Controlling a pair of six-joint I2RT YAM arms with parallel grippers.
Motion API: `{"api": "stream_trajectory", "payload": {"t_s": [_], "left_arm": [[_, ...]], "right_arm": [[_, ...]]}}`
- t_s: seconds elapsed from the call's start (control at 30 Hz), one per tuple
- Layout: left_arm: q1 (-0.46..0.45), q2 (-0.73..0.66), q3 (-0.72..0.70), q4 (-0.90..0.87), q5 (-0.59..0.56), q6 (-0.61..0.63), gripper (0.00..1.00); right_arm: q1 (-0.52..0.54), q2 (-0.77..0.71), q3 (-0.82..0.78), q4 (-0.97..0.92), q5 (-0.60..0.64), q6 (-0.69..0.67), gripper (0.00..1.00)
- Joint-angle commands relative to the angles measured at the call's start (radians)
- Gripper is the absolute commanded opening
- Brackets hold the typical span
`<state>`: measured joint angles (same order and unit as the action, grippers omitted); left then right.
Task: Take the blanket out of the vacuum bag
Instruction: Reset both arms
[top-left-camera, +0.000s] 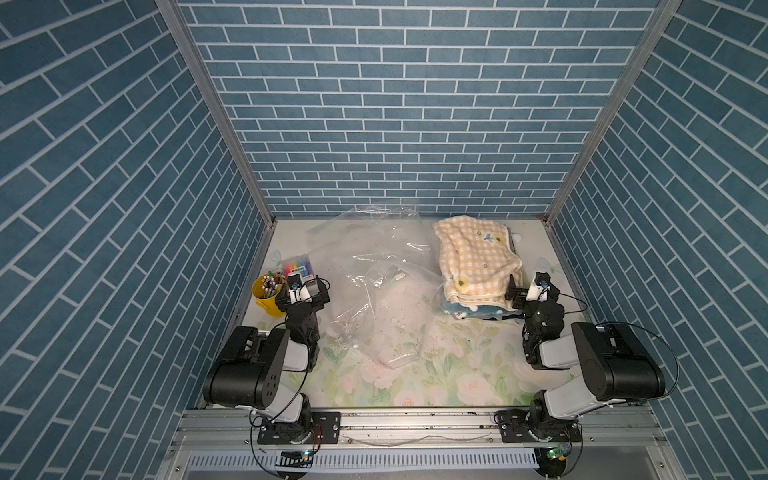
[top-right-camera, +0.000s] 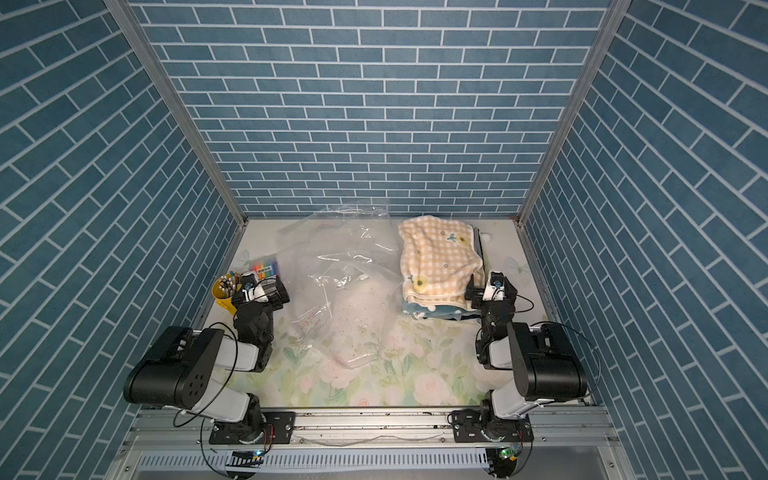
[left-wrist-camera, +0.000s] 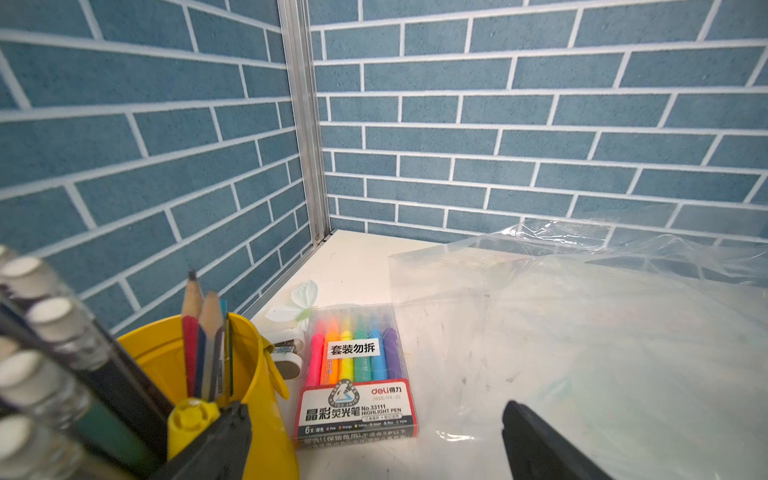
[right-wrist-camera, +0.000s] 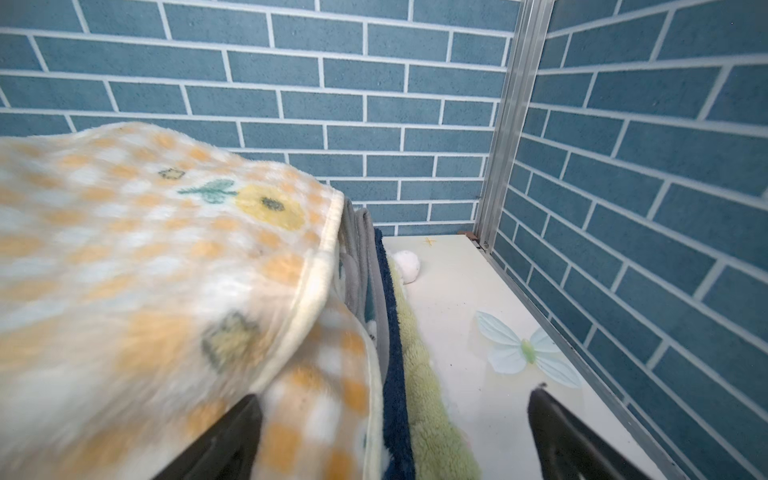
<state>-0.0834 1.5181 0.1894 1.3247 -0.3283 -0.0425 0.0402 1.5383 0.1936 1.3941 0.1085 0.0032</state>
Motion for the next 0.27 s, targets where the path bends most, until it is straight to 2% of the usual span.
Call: {"api": "stream_trajectory", "payload": {"t_s": [0.0, 0.23], "left_arm": [[0.008, 0.001, 0.015, -0.024, 0.036, -0.002, 1.0], [0.01, -0.001, 0.009, -0.012, 0.035, 0.0, 0.99]], "right_arm": [[0.011, 0.0, 0.007, -0.058, 0.026, -0.008, 0.99], [0.024, -0.001, 0.012, -0.066, 0.04, -0.02, 0.99]]}}
